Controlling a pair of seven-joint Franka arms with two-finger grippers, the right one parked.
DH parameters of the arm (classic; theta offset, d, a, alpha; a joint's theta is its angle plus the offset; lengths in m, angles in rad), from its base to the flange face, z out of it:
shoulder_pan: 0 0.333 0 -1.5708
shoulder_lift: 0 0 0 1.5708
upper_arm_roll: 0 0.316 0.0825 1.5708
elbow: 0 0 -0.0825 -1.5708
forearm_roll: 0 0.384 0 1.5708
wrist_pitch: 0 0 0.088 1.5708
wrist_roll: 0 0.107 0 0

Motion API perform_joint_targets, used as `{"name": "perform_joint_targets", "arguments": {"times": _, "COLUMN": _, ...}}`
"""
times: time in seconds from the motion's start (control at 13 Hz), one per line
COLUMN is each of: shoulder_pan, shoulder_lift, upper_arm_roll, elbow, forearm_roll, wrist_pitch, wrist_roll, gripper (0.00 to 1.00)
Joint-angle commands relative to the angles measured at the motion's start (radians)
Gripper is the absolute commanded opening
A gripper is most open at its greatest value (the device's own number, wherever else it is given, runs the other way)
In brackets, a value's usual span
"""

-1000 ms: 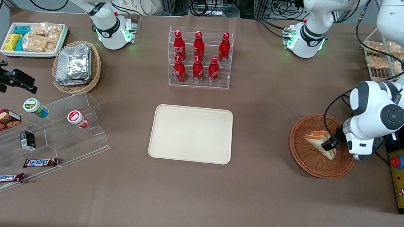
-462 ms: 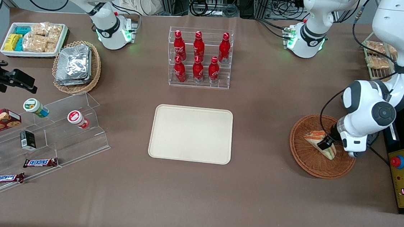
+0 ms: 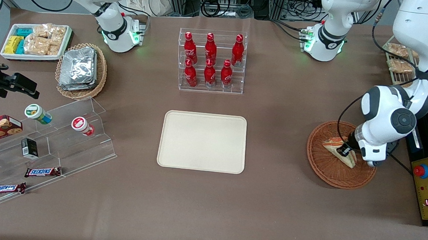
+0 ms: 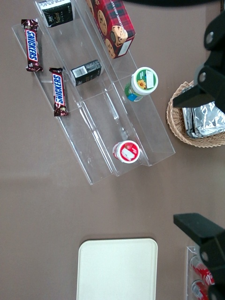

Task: Place sandwich from basket to tray
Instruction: 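Close the left gripper on the sandwich and lift it from the basket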

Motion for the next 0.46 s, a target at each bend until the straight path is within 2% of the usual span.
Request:
{"name": "perform_joint_targets", "arguments": {"times": 0.0, "shoulder_pan": -0.012, "shoulder_lift": -0.027, "upper_arm_roll": -0.002, "elbow": 0.047, "forearm_roll": 0.010, "wrist_pitch": -0.106, "wrist_roll": -0.006, "gripper": 0.00}}
{"name": "perform_joint_targets", "arguments": {"times": 0.23, "shoulder_pan": -0.014, "shoulder_lift": -0.063, "upper_arm_roll": -0.050, "elbow": 0.212, "forearm_roll": 0.010, "wrist_pitch": -0.397, "wrist_roll": 0.003, "gripper": 0.00}}
{"name": "perform_joint_targets", "arguments": {"times": 0.38, "shoulder_pan": -0.014, "shoulder_lift": -0.076, "upper_arm_roll": -0.065, "elbow": 0.328, "forearm_roll": 0.007, "wrist_pitch": -0.575, "wrist_roll": 0.070, "gripper": 0.00}}
